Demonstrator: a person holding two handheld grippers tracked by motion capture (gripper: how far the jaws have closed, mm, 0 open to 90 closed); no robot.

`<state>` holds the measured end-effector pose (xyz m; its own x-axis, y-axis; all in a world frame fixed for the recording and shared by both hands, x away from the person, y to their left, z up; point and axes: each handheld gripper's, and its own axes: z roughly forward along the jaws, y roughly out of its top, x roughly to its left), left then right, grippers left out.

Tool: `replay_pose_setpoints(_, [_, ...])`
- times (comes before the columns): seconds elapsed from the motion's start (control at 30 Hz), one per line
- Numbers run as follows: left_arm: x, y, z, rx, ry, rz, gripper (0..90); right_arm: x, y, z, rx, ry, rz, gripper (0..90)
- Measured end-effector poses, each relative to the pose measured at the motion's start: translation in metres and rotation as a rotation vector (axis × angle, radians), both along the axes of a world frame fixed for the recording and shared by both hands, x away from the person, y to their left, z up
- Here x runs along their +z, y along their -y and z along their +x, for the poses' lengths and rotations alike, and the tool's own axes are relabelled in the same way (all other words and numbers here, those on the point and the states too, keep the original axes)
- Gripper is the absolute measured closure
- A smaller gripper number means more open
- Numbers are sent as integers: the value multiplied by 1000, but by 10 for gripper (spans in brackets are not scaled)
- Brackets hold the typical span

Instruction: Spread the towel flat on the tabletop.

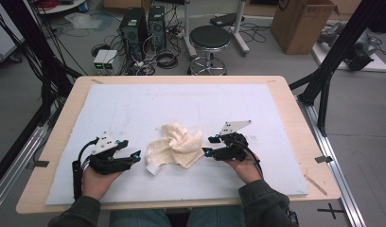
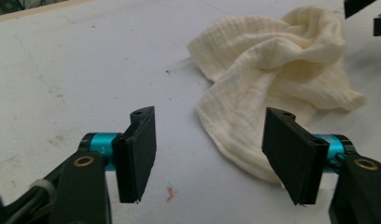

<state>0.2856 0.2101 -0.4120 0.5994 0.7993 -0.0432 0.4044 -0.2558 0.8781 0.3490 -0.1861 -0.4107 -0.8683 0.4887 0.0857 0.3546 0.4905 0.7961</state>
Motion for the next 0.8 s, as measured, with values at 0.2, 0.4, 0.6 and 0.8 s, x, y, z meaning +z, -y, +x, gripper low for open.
replay_pose_setpoints(0.2, [-4, 8, 6, -29, -22, -24, 416, -6, -2, 2, 7, -13, -23, 507])
replay_pose_setpoints(0.4, [-12, 22, 7, -86, -62, 44, 378, -12, -5, 3, 13, -29, -30, 551])
replay_pose_setpoints(0.6, [-18, 29, 6, -135, -76, 86, 405, -17, -4, 6, 8, -41, -34, 589])
replay_pose_setpoints(0.8, [-20, 34, 5, -173, -96, 98, 555, -19, -3, 6, 12, -59, -35, 615])
